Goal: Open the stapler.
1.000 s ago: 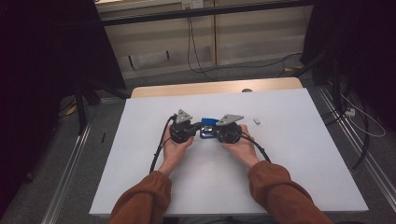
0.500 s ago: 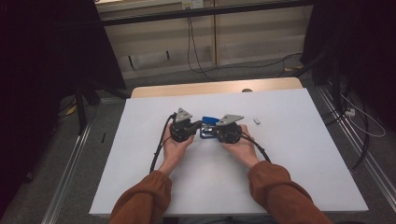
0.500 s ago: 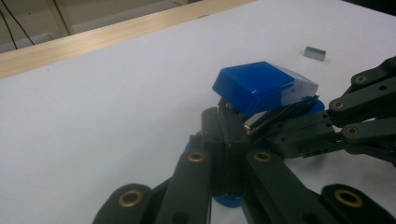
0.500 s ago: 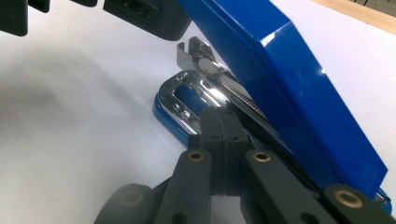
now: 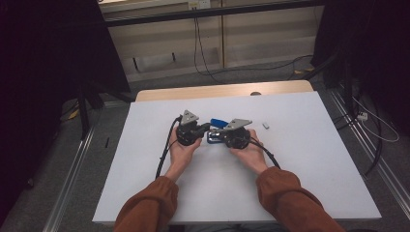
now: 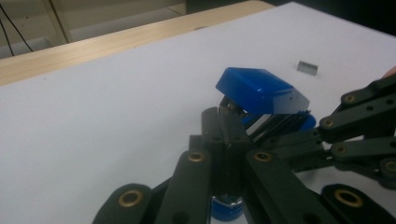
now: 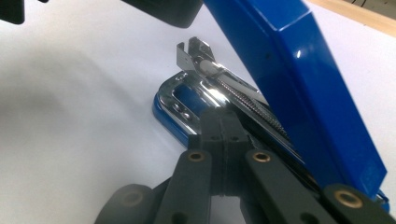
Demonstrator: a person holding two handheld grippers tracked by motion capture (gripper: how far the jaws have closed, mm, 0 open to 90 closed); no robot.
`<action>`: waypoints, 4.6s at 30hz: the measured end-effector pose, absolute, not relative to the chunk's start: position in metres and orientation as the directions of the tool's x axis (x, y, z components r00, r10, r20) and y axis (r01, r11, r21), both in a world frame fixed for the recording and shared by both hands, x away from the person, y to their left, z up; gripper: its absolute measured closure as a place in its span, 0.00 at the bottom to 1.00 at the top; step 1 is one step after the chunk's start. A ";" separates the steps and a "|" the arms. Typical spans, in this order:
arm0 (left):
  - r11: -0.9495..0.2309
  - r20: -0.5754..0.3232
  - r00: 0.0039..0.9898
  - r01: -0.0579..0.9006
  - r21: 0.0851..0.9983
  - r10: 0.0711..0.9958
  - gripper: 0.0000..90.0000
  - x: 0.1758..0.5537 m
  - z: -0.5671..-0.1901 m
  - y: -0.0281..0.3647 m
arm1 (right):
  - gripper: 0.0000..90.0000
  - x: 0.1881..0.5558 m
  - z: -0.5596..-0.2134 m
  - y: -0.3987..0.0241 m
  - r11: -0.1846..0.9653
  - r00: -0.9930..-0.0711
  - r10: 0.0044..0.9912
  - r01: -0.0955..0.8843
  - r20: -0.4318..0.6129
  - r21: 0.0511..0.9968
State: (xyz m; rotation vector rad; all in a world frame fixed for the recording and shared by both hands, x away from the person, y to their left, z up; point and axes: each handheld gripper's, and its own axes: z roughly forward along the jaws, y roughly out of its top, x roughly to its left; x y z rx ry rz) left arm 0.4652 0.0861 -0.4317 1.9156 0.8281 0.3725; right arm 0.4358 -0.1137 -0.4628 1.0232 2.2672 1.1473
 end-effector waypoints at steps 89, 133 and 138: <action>-0.366 -0.047 0.745 0.381 0.849 0.666 1.00 0.470 -0.440 0.080 | 1.00 0.434 -0.452 -0.097 0.317 -0.578 0.811 0.299 -0.094 0.900; -0.387 -0.048 0.750 0.394 0.834 0.659 1.00 0.472 -0.448 0.080 | 1.00 0.437 -0.445 -0.094 0.279 -0.531 0.841 0.265 -0.102 0.923; -0.386 -0.050 0.751 0.394 0.834 0.659 1.00 0.472 -0.448 0.081 | 1.00 0.436 -0.445 -0.094 0.277 -0.523 0.846 0.265 -0.104 0.924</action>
